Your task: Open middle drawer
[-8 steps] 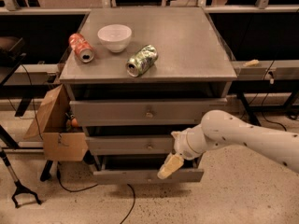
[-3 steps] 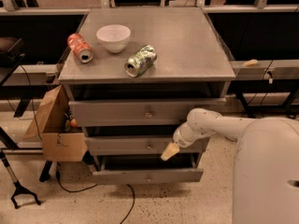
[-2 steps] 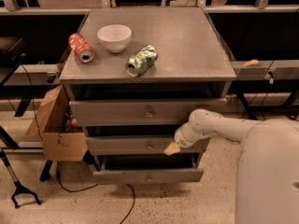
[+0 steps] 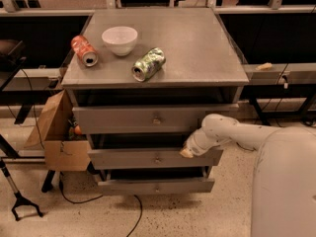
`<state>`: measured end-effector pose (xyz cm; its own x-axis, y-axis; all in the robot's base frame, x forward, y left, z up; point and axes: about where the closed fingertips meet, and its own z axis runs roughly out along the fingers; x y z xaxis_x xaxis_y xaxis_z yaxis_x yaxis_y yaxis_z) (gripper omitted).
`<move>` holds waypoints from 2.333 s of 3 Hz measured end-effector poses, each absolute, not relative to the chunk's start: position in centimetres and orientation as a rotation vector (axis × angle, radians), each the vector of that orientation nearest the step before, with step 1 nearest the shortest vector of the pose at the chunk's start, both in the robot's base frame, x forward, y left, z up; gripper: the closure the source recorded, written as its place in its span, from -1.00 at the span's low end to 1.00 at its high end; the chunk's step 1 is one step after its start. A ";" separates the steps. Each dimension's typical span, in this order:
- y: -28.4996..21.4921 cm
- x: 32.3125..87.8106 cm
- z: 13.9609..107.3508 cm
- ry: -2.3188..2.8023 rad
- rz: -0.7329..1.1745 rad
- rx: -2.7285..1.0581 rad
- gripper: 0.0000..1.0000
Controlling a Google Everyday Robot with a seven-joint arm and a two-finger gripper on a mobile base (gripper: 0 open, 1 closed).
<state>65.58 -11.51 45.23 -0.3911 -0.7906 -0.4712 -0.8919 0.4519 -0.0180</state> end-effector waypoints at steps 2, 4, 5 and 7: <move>-11.9 65.2 45.3 2.281 0.332 -1.430 0.62; -12.0 65.0 45.2 2.271 0.333 -1.443 -0.31; -12.0 65.1 45.2 2.271 0.333 -1.443 -0.78; -12.0 65.1 45.2 2.271 0.334 -1.443 -1.00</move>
Offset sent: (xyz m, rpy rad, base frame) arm -0.0665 -0.0380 -0.0569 -0.0015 -0.0775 0.1731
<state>65.11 -11.95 45.23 -0.3679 -0.7998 -0.4743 -0.9024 0.4301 -0.0253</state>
